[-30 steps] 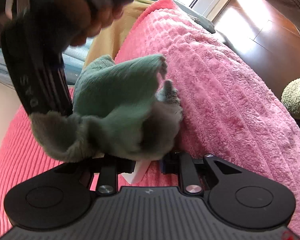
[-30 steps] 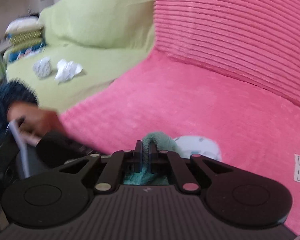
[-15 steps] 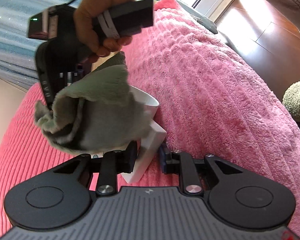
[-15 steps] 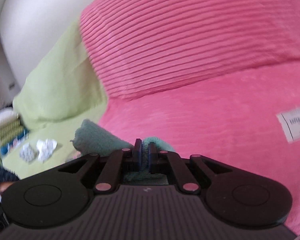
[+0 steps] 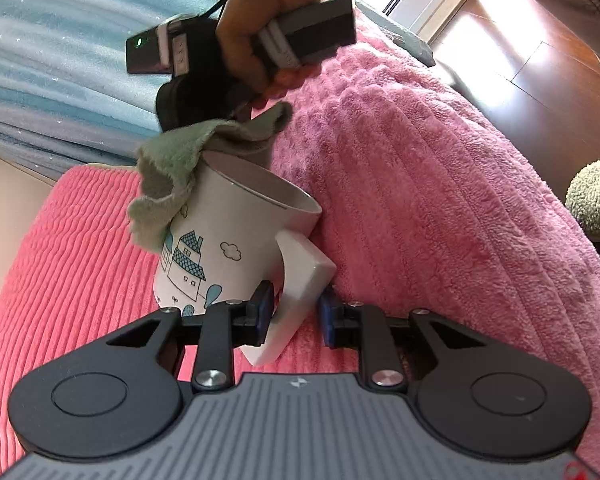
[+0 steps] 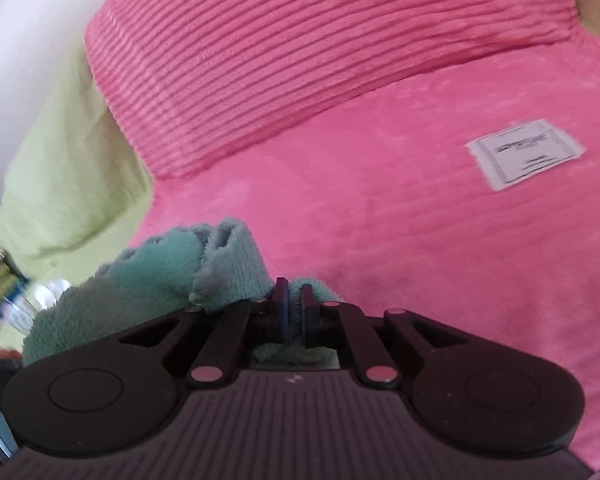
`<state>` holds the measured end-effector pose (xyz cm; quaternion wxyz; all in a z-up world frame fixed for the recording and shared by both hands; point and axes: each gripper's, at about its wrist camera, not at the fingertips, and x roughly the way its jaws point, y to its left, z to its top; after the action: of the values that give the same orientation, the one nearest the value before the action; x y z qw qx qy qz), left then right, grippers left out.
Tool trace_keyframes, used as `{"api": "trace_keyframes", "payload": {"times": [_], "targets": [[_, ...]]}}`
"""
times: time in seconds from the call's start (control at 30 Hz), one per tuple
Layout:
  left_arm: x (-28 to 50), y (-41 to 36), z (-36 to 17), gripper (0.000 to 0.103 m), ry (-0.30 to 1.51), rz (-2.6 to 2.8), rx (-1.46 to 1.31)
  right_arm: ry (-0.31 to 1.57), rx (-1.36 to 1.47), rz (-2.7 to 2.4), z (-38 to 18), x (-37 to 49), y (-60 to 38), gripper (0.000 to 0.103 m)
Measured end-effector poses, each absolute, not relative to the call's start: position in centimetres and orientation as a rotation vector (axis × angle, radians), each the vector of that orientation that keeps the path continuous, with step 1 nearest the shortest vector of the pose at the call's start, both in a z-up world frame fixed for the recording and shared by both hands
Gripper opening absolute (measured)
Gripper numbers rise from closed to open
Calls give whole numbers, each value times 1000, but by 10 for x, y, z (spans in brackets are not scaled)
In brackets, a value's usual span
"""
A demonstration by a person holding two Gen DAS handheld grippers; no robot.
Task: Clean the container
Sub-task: 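Hold the mug with the left gripper while the right gripper rubs the cloth around its rim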
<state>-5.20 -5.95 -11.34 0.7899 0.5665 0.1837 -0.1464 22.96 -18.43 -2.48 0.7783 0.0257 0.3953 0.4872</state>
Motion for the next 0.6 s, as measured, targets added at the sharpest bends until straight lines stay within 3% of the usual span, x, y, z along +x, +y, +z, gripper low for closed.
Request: {"api": "trace_keyframes", "payload": {"times": [0.17,0.27,0.43,0.6], "targets": [[-52,-58,-111,27,404,-314,1202,783,-201,932,-7,201,-198,4],[-49,-57,-110,27,412,-314,1179,637,-334,831,19,162,-209,5],[-46,-58,-110,27,421,-314,1168,383,-280,1033,69,81,-210,5],[-47,-60,-112,27,421,-307,1192,334,-453,1140,45,48,-162,4]]}}
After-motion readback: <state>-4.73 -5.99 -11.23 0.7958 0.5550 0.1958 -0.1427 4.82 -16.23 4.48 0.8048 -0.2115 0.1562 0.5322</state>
